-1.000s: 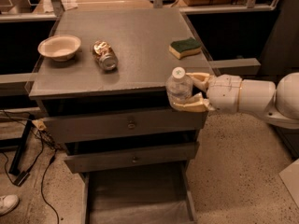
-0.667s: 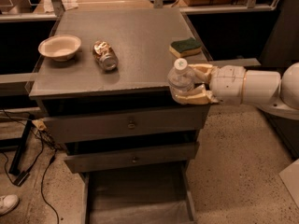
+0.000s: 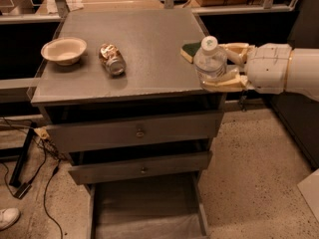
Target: Pick blue plastic bottle from bottom drawer and place on counter
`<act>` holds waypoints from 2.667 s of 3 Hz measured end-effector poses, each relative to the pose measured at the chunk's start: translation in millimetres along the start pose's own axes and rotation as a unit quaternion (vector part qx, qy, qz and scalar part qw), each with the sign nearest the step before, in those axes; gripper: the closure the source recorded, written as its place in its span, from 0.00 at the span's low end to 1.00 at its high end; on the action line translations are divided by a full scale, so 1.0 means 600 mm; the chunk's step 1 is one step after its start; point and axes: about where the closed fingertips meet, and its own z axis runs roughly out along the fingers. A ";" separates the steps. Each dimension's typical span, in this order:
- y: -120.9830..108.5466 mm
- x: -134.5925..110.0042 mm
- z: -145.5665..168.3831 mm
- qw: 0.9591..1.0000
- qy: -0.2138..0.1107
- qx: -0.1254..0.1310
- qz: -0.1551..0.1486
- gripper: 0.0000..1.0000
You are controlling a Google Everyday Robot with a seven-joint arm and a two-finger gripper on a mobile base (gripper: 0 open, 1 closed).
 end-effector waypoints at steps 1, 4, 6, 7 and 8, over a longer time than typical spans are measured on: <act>-0.001 -0.002 0.000 1.000 0.000 0.000 -0.001 1.00; -0.094 -0.023 0.072 0.997 -0.069 -0.040 0.015 1.00; -0.109 -0.033 0.084 0.995 -0.082 -0.047 0.018 1.00; -0.140 -0.025 0.121 0.991 -0.110 -0.070 0.041 1.00; -0.158 -0.026 0.141 0.988 -0.120 -0.086 0.051 1.00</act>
Offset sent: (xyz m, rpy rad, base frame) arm 0.0412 0.0077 0.0129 0.1125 0.0318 0.0690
